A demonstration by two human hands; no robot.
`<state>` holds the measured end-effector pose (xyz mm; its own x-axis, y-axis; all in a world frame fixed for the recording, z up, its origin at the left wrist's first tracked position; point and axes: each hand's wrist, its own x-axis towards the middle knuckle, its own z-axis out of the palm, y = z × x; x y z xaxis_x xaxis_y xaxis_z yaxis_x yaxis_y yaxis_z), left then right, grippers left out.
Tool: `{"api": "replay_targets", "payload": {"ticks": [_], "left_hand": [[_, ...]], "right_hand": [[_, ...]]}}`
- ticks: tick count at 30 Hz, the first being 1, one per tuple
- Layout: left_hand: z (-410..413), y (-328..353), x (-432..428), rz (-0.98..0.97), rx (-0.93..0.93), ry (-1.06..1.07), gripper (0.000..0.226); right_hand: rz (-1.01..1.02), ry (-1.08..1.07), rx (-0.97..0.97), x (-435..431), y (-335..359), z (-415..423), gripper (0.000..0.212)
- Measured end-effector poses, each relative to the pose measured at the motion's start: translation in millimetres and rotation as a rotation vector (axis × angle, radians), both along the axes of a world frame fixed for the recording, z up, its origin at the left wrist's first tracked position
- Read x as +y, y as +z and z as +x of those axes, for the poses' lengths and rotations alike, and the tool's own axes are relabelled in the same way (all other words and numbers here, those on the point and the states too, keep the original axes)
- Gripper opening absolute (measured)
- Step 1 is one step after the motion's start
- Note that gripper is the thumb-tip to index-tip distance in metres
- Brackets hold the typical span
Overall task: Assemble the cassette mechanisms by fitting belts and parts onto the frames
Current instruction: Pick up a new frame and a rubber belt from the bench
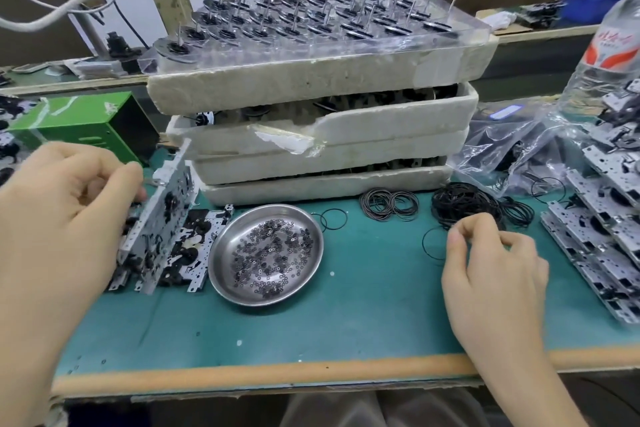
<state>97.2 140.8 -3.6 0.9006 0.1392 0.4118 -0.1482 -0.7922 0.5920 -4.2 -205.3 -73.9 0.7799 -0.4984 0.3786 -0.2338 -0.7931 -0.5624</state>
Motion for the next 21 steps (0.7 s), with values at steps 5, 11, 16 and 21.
{"api": "replay_targets", "payload": {"ticks": [5,11,16,21], "left_hand": [[-60.5,14.1,-68.2,-0.002,-0.081,-0.228,0.030],[-82.0,3.3,-142.9,-0.288,0.102,-0.461,0.026],[-70.5,-19.6,-190.3,-0.566,0.283,-0.528,0.029],[-55.5,-30.7,-204.4,-0.637,0.373,-0.418,0.032]], "right_hand": [[-0.228,-0.082,-0.067,-11.8,-3.5,-12.2,0.015],[-0.409,-0.224,-0.186,-40.7,-8.1,-18.1,0.010],[-0.367,-0.131,-0.174,-48.8,-16.0,-14.2,0.013],[-0.122,0.046,-0.216,-54.9,-14.0,-16.9,0.015]]}}
